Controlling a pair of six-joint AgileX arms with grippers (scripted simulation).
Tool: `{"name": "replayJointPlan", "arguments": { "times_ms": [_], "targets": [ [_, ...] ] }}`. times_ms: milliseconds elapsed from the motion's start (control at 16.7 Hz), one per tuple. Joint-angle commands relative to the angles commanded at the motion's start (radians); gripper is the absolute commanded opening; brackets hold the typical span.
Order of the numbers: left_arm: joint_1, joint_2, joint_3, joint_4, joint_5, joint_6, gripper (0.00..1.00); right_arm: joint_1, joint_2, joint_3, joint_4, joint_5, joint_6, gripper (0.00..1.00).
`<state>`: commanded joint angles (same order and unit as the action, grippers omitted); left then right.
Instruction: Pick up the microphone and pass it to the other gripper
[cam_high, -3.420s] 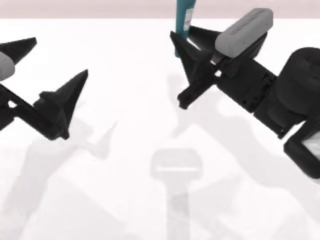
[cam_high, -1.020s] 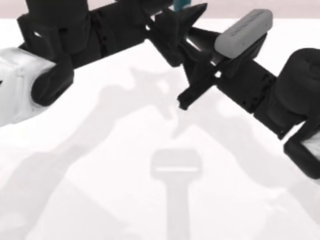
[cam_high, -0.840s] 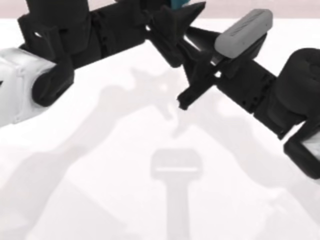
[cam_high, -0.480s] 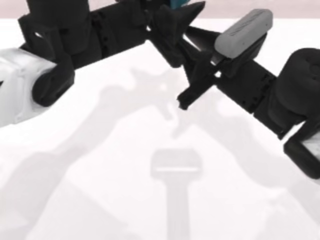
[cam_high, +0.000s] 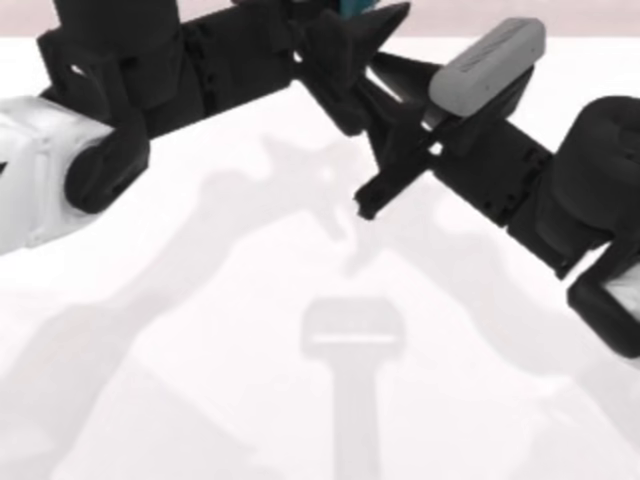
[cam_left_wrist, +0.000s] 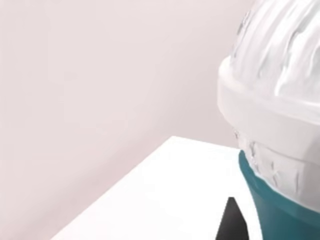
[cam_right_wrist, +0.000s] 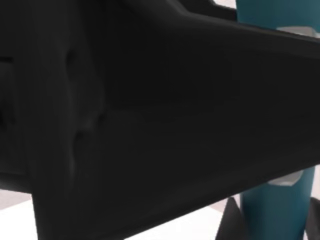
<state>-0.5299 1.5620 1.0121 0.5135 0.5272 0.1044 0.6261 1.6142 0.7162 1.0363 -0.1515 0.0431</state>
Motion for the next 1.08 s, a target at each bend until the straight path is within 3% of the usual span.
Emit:
{"name": "replayJointPlan", "arguments": {
  "times_ms": [480,1080],
  "targets": [
    [0.0,0.0,0.0,0.0,0.0,0.0,0.0,0.0,0.0,0.0,0.0,0.0,0.0,0.98],
    [0.002,-0.004,0.002,-0.001,-0.001,0.003,0.0,-0.002,0.001,-0.006,0.0,0.001,-0.002,1.0]
  ]
}}
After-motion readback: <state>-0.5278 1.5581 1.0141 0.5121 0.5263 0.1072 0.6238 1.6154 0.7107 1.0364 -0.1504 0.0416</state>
